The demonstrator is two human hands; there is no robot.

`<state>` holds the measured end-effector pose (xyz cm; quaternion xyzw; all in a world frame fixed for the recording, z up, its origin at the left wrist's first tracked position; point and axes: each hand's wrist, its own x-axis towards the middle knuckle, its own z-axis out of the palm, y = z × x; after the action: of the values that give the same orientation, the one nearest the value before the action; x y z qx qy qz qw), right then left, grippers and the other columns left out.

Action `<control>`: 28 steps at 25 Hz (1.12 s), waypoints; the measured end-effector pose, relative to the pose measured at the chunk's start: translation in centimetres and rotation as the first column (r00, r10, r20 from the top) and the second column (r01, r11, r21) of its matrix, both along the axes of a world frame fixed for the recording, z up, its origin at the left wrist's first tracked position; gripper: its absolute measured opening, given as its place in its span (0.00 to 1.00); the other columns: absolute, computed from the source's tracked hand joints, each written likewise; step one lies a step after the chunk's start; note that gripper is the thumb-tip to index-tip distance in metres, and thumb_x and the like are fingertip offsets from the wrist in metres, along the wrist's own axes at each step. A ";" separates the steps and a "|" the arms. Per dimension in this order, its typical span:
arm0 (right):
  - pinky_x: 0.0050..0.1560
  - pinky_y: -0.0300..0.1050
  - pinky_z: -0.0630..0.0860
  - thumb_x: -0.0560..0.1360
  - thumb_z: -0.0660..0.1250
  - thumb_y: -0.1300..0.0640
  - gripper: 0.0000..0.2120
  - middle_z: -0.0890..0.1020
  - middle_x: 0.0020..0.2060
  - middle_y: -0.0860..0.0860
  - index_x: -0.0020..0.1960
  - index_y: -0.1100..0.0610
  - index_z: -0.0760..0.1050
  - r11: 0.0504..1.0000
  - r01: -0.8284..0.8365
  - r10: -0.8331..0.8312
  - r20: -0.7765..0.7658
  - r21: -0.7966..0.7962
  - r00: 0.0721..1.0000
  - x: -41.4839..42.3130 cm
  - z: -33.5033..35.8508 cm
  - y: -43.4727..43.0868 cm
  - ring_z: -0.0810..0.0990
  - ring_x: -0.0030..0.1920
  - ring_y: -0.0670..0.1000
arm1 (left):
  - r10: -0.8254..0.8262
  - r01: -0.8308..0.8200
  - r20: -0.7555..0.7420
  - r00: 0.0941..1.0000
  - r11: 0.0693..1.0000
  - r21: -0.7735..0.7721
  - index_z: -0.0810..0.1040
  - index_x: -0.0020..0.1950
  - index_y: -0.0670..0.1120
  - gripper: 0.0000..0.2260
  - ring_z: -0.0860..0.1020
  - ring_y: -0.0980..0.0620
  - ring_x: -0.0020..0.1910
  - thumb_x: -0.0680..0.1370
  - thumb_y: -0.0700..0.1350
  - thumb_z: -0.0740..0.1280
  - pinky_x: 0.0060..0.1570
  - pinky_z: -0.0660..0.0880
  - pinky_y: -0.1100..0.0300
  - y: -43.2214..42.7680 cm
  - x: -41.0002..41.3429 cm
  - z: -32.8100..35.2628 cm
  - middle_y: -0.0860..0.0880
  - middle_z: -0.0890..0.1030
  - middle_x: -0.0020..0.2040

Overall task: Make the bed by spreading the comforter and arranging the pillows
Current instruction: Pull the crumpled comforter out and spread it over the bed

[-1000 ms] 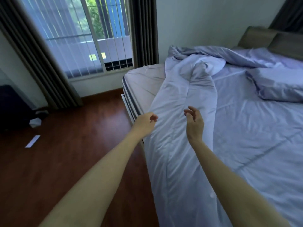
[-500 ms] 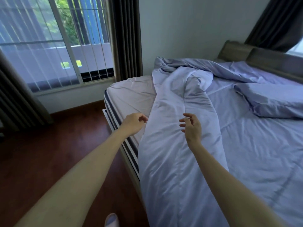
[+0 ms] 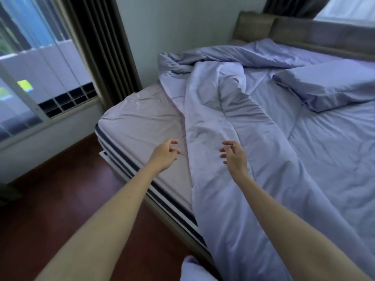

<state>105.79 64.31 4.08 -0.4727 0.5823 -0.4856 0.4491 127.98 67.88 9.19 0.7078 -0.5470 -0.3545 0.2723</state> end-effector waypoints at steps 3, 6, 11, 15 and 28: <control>0.38 0.46 0.73 0.78 0.57 0.56 0.10 0.81 0.39 0.48 0.45 0.46 0.76 0.994 0.096 -0.095 -0.023 0.042 0.995 1.0 -2.7 -3.3 0.79 0.38 0.50 | -0.058 0.061 -0.069 0.996 0.998 0.031 0.75 0.61 0.43 0.12 0.79 0.51 0.43 0.79 0.38 0.57 0.34 0.70 0.69 -4.6 1.1 -2.1 0.47 0.81 0.51; 0.42 0.40 0.72 0.78 0.59 0.57 0.08 0.81 0.43 0.49 0.51 0.52 0.77 0.983 0.177 -0.170 -0.111 0.057 0.979 3.3 -6.5 -7.1 0.78 0.42 0.48 | -0.142 0.154 -0.124 0.982 0.983 0.097 0.76 0.59 0.42 0.12 0.79 0.51 0.43 0.79 0.37 0.57 0.37 0.71 0.66 -10.1 2.1 -4.8 0.48 0.81 0.50; 0.60 0.45 0.71 0.74 0.63 0.56 0.17 0.79 0.57 0.57 0.61 0.61 0.74 0.970 0.241 -0.239 -0.341 -0.038 0.909 8.7 -12.1 -12.0 0.78 0.58 0.57 | -0.119 0.236 -0.365 0.923 0.926 0.295 0.73 0.59 0.47 0.10 0.79 0.55 0.42 0.81 0.40 0.56 0.43 0.73 0.61 -18.1 3.9 -8.0 0.52 0.80 0.50; 0.67 0.60 0.64 0.66 0.64 0.39 0.38 0.68 0.71 0.57 0.72 0.54 0.64 0.991 0.135 -0.083 -0.817 -0.006 0.571 11.9 -14.2 -12.8 0.66 0.71 0.61 | -0.062 0.224 -0.399 0.915 0.899 0.375 0.72 0.59 0.49 0.08 0.79 0.55 0.43 0.81 0.44 0.58 0.44 0.73 0.60 -22.3 5.8 -9.5 0.53 0.80 0.50; 0.58 0.52 0.74 0.73 0.53 0.65 0.27 0.78 0.63 0.59 0.70 0.51 0.71 0.925 0.192 0.123 -0.735 0.329 0.667 18.6 -11.7 -9.7 0.78 0.60 0.63 | -0.259 0.431 -0.419 0.870 0.813 0.392 0.54 0.73 0.47 0.27 0.73 0.46 0.53 0.79 0.53 0.62 0.48 0.74 0.52 -31.9 8.4 -14.6 0.45 0.71 0.62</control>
<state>124.36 54.62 -7.64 -0.5216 0.8056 -0.1368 0.2454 136.34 35.97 -5.38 0.5656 -0.5079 -0.6398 0.1127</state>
